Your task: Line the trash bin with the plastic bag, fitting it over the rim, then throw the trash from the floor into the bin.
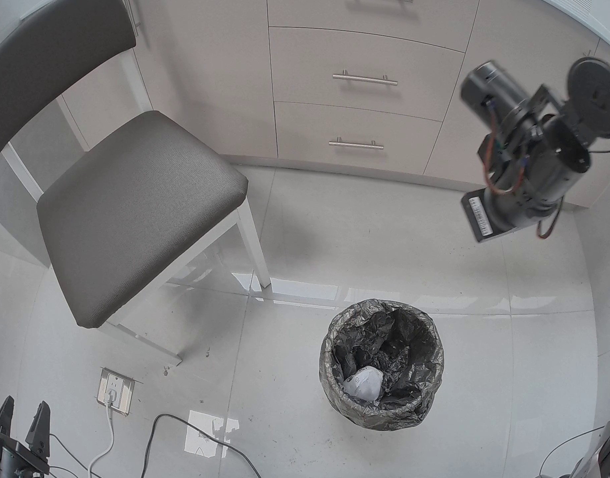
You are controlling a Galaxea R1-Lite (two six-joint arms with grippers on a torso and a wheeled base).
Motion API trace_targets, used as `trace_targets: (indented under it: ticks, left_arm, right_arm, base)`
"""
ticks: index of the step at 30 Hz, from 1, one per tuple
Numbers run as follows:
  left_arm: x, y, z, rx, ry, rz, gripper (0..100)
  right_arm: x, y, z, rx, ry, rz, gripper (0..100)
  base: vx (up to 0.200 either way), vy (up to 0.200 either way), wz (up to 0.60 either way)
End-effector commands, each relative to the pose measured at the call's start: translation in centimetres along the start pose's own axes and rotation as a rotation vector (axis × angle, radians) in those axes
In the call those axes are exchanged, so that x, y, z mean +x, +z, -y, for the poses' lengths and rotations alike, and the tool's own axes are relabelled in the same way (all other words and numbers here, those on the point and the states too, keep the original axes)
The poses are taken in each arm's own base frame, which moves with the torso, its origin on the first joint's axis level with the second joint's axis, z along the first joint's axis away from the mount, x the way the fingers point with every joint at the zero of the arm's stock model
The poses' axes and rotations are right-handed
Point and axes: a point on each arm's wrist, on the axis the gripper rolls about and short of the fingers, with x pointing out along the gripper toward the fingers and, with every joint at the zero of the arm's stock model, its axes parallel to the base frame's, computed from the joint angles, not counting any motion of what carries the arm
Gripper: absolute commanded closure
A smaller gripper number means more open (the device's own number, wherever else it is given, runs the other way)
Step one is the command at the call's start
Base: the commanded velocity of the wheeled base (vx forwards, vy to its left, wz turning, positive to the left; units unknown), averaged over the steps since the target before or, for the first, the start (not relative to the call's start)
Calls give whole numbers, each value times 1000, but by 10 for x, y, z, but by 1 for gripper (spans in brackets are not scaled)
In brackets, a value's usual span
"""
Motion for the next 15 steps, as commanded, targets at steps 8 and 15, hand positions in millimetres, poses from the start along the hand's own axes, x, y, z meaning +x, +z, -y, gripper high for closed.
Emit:
trace_targets:
  ticks: [8,15]
  left_arm:
    - [1,-2,4,137,-175,-13,0]
    - [2,-8,5,275,-287,-39,0]
  right_arm:
    - [-158,-80,103,-63,-45,203,100]
    - [-196,-130,142,20,-117,201,100]
  base:
    - [0,0,0]
    - [0,0,0]
